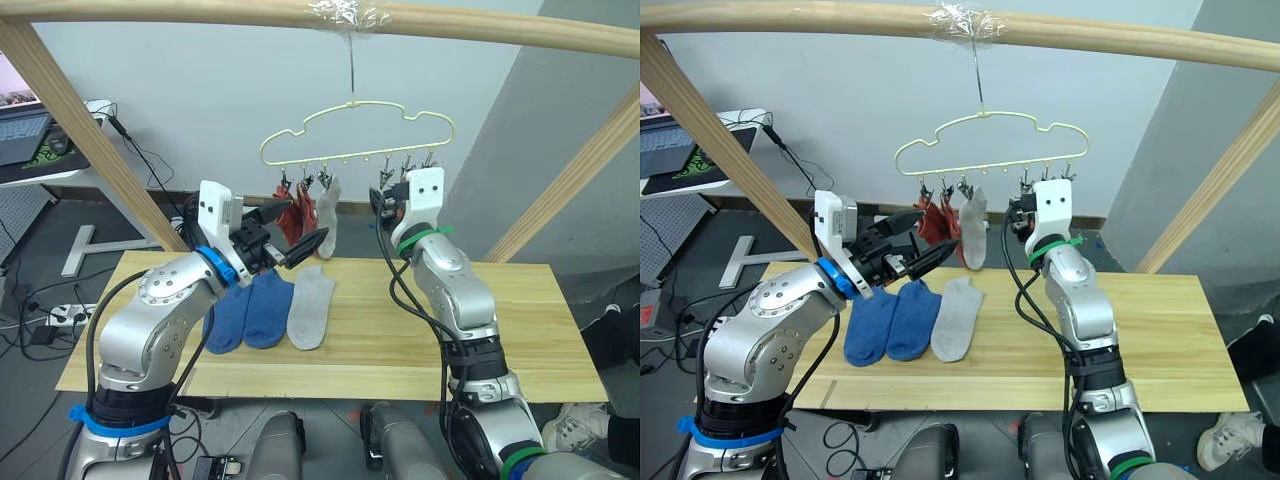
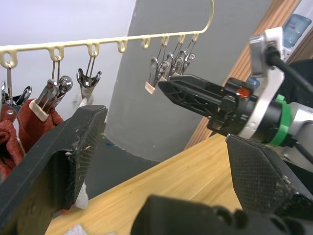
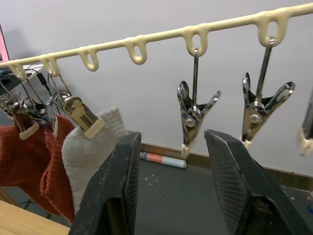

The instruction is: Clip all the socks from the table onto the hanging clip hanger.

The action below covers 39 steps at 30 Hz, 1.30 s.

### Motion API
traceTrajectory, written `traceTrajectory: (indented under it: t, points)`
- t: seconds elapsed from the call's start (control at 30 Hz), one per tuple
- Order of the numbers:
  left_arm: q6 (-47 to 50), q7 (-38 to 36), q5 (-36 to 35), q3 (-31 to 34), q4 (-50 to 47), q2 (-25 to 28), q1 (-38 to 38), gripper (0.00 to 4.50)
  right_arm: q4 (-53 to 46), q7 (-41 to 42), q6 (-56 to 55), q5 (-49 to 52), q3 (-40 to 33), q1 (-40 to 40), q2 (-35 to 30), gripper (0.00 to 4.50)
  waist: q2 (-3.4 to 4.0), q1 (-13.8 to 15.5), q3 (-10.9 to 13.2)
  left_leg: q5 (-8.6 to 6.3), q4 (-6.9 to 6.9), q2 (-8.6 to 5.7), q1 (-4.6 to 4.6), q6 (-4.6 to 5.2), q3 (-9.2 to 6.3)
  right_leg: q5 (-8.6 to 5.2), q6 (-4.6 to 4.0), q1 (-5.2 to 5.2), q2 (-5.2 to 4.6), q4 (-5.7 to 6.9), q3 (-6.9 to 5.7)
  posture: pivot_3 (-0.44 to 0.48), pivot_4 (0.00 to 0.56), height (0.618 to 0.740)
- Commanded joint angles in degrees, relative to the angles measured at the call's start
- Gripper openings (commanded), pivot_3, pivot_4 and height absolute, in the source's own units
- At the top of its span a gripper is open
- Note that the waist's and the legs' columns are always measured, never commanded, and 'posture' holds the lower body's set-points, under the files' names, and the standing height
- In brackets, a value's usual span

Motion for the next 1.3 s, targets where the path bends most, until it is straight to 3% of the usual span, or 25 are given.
traceTrajectory:
  t: [0.03, 0.43, 1.3]
  points:
    - [-0.9, 0.0, -0.1, 0.5, -2.0, -0.1, -1.4, 4.50, 1.5, -0.3, -2.5, 0.5, -1.4, -2.6, 0.0, 2.13, 0.00, 0.0, 0.0, 0.00, 0.00, 0.00, 0.00, 0.00, 0.01, 0.00, 0.00, 0.00, 0.00, 0.00, 0.00, 0.024, 0.187, 0.740]
    - [-1.1, -1.2, 0.0, -0.6, -1.1, -0.4, -5.1, 4.50, 12.1, -1.6, -8.3, 0.8, -2.5, -9.9, 2.3, 2.13, 0.00, 0.0, 0.0, 0.00, 0.07, 0.00, -0.02, 0.00, -0.06, 0.01, 0.01, 0.00, 0.03, 0.07, -0.02, 0.034, 0.197, 0.740]
    - [-0.3, -0.1, -0.8, 0.0, 0.0, -2.4, -8.5, 4.50, 16.1, -1.1, -10.9, 1.9, -4.4, -12.2, 1.4, 2.13, 0.01, 0.0, 0.0, 0.00, 0.12, 0.00, -0.03, 0.00, -0.08, 0.02, 0.00, 0.00, 0.05, 0.14, -0.02, 0.030, 0.213, 0.740]
